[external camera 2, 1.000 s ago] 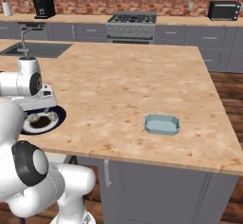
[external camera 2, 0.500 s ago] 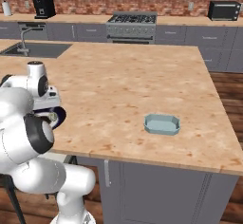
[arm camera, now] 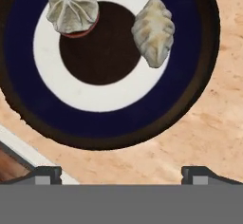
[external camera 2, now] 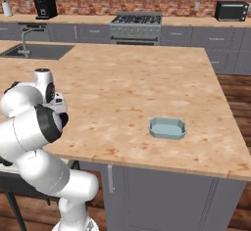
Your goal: Place two dumplings into each of the tupperware containers and then place the containers in the fridge.
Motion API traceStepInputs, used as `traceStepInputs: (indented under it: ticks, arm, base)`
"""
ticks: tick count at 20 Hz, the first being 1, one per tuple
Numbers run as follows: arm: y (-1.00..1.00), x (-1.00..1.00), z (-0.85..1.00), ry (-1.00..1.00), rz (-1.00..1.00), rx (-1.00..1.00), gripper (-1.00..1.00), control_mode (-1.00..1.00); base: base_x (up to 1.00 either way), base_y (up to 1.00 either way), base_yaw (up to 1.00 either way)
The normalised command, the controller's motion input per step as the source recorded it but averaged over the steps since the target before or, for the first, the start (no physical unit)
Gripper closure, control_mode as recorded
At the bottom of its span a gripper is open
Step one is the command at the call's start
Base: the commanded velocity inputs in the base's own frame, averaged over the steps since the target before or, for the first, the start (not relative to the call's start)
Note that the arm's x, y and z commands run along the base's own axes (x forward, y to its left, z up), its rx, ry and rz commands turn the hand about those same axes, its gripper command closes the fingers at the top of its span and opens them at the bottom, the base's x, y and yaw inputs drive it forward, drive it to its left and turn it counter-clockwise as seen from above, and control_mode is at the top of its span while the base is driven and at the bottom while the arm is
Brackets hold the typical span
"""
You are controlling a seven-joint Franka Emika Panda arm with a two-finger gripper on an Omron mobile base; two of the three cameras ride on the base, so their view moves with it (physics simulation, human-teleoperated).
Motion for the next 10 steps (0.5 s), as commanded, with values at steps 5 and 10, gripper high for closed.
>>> traceStepInputs:
  ticks: [5, 10]
  arm:
    - [0.2, 0.52, -0.36, 0.0, 0.0, 0.0, -1.0, -1.0]
    - [0.3, 0.44, -0.08, 0.0, 0.0, 0.0, -1.0, -1.0]
  base:
    - [0.0, 0.0, 0.0]
    - [0.0, 0.0, 0.0]
